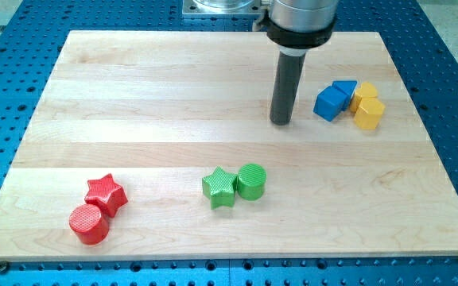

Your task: Move both the green blocks to the bottom right side of the board

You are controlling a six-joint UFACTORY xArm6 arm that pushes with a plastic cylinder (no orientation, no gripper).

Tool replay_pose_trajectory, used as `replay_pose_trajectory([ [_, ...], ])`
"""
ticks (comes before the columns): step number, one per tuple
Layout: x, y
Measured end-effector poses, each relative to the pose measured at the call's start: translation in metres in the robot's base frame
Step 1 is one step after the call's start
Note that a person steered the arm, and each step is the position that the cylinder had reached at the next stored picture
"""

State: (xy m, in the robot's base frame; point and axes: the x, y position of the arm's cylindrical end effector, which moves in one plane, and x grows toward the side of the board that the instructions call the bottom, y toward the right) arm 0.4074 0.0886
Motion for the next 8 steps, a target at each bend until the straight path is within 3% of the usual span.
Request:
replay_pose_trajectory([
  [1,-0.004,-0.039],
  [2,0.042,-0.166],
  [3,0.093,-0.177],
  [4,0.128,-0.109],
  [5,0.13,-0.142],
  [6,0.169,-0.172],
  [7,0.175,-0.1],
  [8,0.146,-0.015],
])
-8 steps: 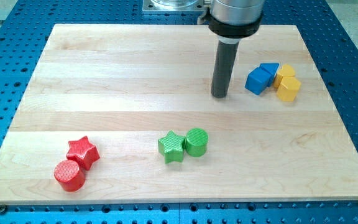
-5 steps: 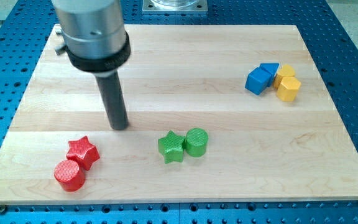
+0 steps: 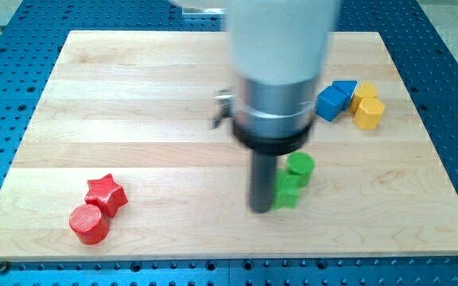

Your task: Move both the green blocks to the bottom right side of the board

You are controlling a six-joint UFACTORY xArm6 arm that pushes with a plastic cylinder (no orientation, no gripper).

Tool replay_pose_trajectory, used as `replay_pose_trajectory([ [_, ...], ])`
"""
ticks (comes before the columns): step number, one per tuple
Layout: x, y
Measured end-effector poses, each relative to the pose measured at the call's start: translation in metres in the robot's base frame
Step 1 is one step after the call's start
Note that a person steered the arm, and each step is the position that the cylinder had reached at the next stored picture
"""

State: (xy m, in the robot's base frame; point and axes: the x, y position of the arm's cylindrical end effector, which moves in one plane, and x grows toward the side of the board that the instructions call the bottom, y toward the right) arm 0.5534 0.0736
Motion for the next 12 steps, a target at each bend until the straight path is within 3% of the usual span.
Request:
replay_pose_trajectory([
  [1,0.001,0.024],
  [2,-0.051,-0.043],
  [3,-0.112,0.029],
  [4,-0.071,0.115],
  [5,-0.021,0.147],
  [6,-0.043,0.171],
  [7,-0.066,0.136],
  [9,-0.046,0.058],
  [10,-0.027,0.054],
  [11,-0.006,0.099],
  [12,-0.024,0.049],
])
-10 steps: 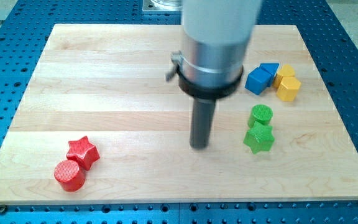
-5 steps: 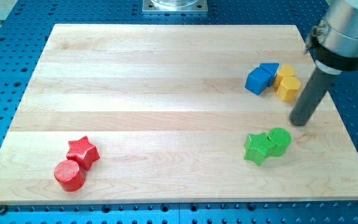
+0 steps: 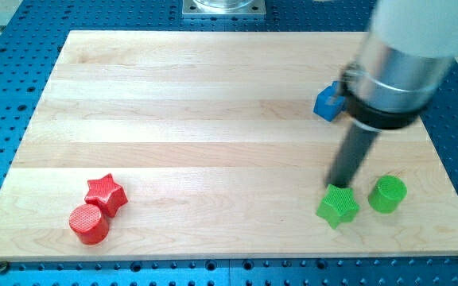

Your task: Move both the green blocks to the bottom right side of the board

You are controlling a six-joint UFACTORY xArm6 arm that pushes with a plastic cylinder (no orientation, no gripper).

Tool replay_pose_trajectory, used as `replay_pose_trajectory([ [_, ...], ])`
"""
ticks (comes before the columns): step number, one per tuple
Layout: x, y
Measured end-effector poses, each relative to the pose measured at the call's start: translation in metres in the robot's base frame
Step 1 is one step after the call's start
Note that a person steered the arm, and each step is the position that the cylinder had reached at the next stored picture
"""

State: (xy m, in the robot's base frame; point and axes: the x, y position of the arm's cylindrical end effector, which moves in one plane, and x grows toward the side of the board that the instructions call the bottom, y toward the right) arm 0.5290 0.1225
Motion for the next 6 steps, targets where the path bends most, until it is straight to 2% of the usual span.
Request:
replay_pose_trajectory([
  [1,0.023,-0.081],
  [2,0.069,-0.023],
  [3,0.076,0.009],
  [4,0.081,-0.051],
  [5,0.07,-0.053],
  [6,0.051,0.014],
])
